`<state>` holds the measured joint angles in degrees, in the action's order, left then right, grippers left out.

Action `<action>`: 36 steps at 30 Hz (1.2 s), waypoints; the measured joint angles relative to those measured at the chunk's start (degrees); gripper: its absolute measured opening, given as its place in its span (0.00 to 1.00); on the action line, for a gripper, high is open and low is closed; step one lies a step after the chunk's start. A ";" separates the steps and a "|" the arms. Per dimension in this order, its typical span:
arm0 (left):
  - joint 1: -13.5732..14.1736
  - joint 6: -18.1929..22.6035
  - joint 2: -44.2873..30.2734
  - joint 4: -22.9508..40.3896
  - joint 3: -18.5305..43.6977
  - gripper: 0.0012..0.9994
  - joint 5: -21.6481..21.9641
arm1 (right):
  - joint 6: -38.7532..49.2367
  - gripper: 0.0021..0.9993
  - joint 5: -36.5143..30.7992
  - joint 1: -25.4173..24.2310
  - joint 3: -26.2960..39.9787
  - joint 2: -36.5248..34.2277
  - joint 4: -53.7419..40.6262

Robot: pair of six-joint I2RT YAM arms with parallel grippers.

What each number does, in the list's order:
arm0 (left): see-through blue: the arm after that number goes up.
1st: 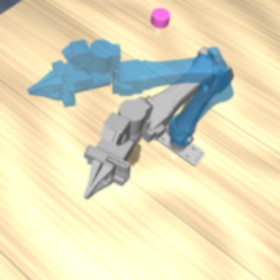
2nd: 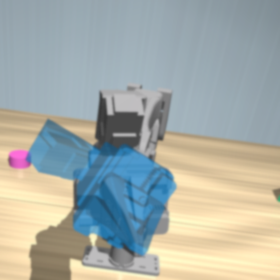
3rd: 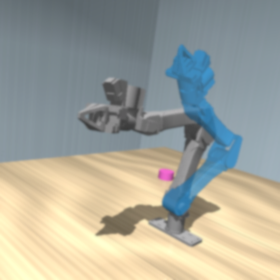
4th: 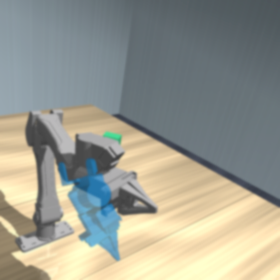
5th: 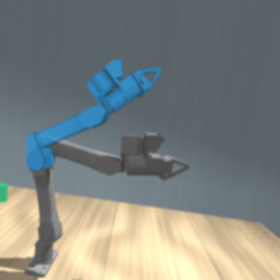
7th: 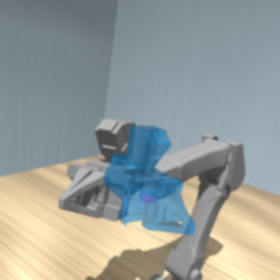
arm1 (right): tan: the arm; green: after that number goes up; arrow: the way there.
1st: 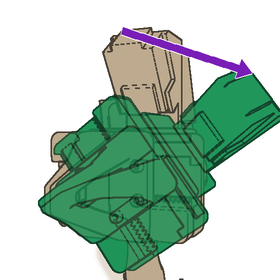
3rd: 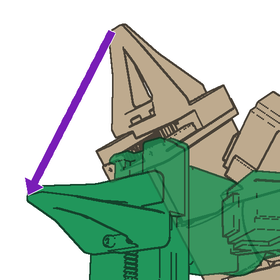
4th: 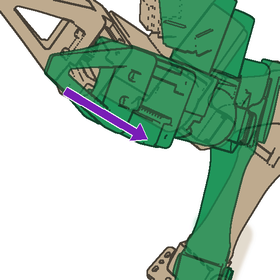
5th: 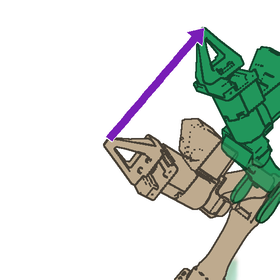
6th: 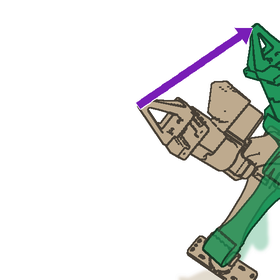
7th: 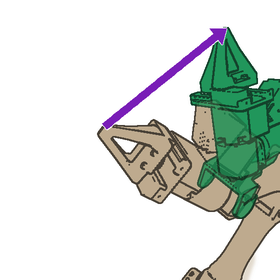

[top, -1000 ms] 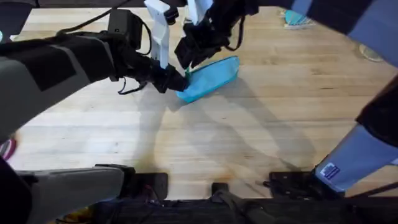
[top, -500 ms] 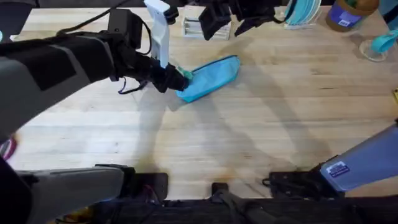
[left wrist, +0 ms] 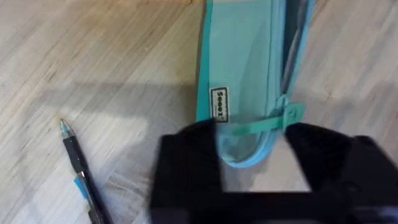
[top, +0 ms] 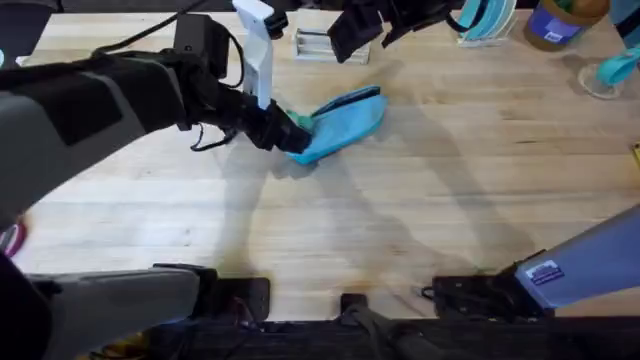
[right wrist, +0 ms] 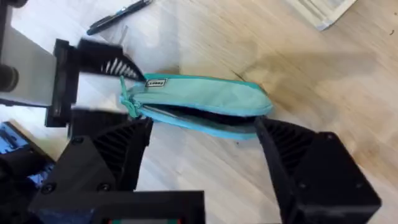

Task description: Unzip the bag, pick up the pens from the table one at a time and place them inside, then zip the bag closed.

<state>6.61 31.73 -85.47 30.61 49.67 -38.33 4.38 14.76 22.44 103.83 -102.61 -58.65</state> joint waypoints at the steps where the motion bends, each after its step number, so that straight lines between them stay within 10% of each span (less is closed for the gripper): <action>1: 0.00 0.00 0.00 -0.01 0.00 0.71 0.00 | 0.17 1.00 0.00 0.00 0.00 0.00 0.05; 4: -0.22 -0.22 0.17 0.09 0.00 0.99 0.17 | 1.46 1.00 0.00 0.00 0.00 0.00 0.48; 24: -3.87 1.58 38.37 19.96 -0.09 0.99 13.19 | 22.61 1.00 -0.24 1.28 13.84 0.11 -9.01; 36: -3.87 1.97 40.15 21.29 -0.09 0.99 16.51 | 62.88 1.00 -0.48 4.42 14.32 0.11 -6.54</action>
<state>2.74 33.69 -45.32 51.90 49.58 -21.82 67.26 14.28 26.85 118.15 -102.50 -65.19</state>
